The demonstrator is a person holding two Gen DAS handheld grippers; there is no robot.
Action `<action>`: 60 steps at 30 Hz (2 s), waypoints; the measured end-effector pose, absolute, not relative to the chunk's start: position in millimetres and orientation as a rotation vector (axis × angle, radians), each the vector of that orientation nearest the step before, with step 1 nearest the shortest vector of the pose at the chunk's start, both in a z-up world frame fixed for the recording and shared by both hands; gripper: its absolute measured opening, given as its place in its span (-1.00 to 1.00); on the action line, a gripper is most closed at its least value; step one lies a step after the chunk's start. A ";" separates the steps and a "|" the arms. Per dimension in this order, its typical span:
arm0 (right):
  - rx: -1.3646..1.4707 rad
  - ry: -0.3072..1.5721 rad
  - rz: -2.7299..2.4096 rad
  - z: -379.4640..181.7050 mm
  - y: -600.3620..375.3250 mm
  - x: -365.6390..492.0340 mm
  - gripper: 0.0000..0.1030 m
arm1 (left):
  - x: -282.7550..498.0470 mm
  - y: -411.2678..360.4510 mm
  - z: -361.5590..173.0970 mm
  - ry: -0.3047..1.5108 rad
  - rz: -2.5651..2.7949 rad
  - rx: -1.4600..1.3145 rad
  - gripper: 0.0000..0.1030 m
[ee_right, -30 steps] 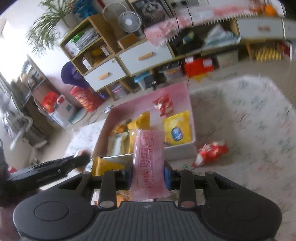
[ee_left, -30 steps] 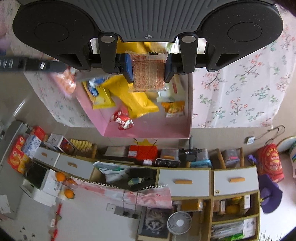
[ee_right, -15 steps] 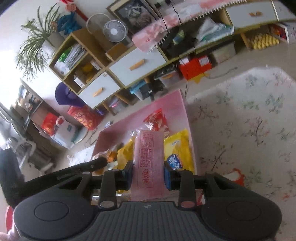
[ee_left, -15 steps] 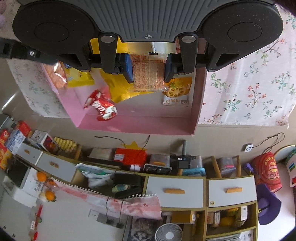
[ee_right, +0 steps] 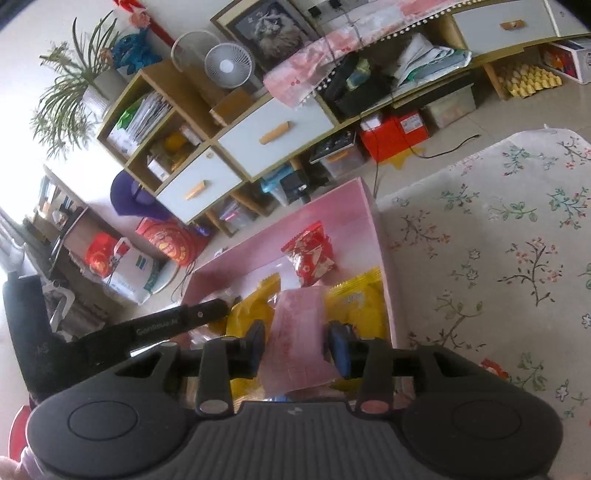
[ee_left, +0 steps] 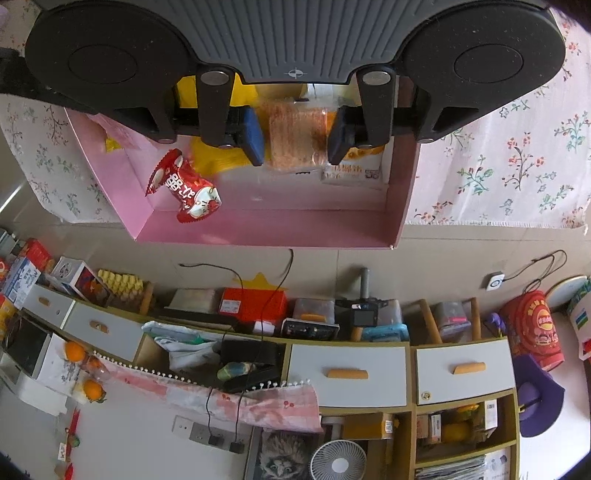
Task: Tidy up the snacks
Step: 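Carry both packs into the pink box and open both grippers, then move both grippers back from the box to the remaining snacks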
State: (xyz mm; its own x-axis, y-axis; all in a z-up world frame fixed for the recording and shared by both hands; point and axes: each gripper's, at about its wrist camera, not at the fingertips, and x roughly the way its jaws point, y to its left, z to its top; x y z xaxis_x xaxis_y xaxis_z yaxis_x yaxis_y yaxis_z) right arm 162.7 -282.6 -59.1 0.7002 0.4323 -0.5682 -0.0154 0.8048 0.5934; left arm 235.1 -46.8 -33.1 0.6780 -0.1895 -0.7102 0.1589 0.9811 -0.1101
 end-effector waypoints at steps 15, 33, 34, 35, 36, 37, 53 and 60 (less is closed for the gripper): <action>0.561 0.780 0.218 -35.4 -285.6 135.5 0.31 | 183.5 -45.9 -11.8 0.805 -0.247 -0.027 0.51; 0.372 0.749 0.170 -12.8 -264.9 70.7 0.70 | 63.7 -17.8 20.3 0.796 -0.257 0.059 0.90; 0.373 0.744 0.177 -13.6 -263.6 67.8 0.71 | 59.0 -15.1 19.5 0.793 -0.257 0.064 0.92; 0.375 0.743 0.180 -15.1 -262.4 64.8 0.71 | 54.6 -12.9 18.6 0.791 -0.258 0.066 0.93; 0.374 0.743 0.184 -16.3 -261.3 62.3 0.71 | 50.7 -10.7 17.0 0.790 -0.261 0.065 0.93; 0.368 0.742 0.186 -17.5 -259.5 59.1 0.71 | 47.2 -7.6 14.5 0.790 -0.266 0.061 0.93; 0.205 0.701 0.186 -31.6 -230.0 41.3 0.74 | 36.3 32.5 -16.7 0.794 -0.306 0.007 0.93; 0.130 0.729 0.206 -44.6 -218.4 39.5 0.74 | 40.7 28.4 -34.1 0.787 -0.333 0.047 0.93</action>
